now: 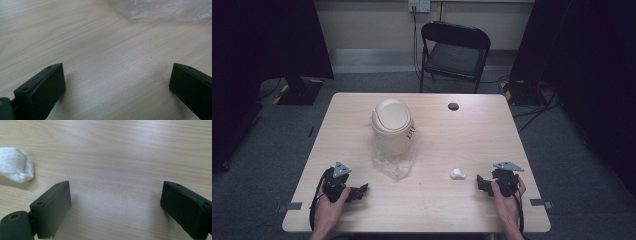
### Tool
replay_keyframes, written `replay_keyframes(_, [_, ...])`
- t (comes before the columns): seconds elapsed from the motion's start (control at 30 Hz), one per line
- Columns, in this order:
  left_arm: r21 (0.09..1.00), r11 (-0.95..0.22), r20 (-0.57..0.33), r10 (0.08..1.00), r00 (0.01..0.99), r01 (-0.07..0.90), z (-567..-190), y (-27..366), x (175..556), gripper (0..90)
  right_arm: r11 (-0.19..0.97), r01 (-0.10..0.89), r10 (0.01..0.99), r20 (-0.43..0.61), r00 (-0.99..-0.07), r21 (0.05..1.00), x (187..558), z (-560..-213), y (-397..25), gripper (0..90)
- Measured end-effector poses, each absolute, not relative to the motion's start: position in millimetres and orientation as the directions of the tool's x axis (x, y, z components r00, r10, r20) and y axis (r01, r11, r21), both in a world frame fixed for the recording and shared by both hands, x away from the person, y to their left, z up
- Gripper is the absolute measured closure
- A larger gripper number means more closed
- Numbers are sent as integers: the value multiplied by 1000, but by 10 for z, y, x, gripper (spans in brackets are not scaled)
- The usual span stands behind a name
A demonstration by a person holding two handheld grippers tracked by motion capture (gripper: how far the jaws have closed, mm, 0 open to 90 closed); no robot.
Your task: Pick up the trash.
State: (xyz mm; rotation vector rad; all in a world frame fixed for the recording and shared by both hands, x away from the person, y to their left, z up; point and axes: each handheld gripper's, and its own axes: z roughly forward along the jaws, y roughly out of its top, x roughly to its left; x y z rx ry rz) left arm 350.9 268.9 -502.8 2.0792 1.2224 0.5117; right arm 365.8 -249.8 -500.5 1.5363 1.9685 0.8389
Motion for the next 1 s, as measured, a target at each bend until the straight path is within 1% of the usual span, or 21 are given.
replay_keyframes(0.13, [711,-343,1,873,487,614,-5029,2690,3510,0,172,664,971,-12,-238,728,3658,-5003,-2501,94])
replay_keyframes(0.2, [711,-343,2,874,487,614,-5029,2690,3510,0,159,669,973,-2,-229,726,3657,-4987,-2516,139])
replay_keyframes(0.27, [711,-344,2,873,487,614,-5029,2690,3510,0,151,669,974,7,-228,727,3652,-4982,-2531,138])
replay_keyframes(0.33, [711,-344,1,872,489,613,-5029,2691,3512,0,163,671,968,12,-249,723,3653,-4968,-2526,156])
replay_keyframes(0.37, [711,-344,1,872,489,613,-5029,2691,3512,0,163,671,968,12,-249,723,3653,-4968,-2526,156])
replay_keyframes(0.43, [711,-345,1,872,490,612,-5029,2693,3512,0,167,667,960,35,-279,727,3637,-4929,-2513,156])
replay_keyframes(0.57, [711,-346,1,871,491,612,-5029,2693,3512,0,170,642,953,41,-301,747,3594,-4833,-2473,162])
replay_keyframes(0.6, [711,-346,1,871,491,612,-5029,2693,3512,0,185,633,947,37,-320,752,3586,-4800,-2445,163])
replay_keyframes(0.7, [711,-347,1,871,492,612,-5029,2694,3513,0,187,630,942,43,-332,754,3591,-4782,-2415,168])
replay_keyframes(0.9, [714,-350,-3,864,503,606,-5032,2708,3510,2,216,615,915,62,-399,758,3620,-4674,-2276,170])
replay_keyframes(1.0, [715,-351,-5,862,507,605,-5032,2713,3511,3,218,604,907,69,-415,767,3622,-4635,-2217,166])
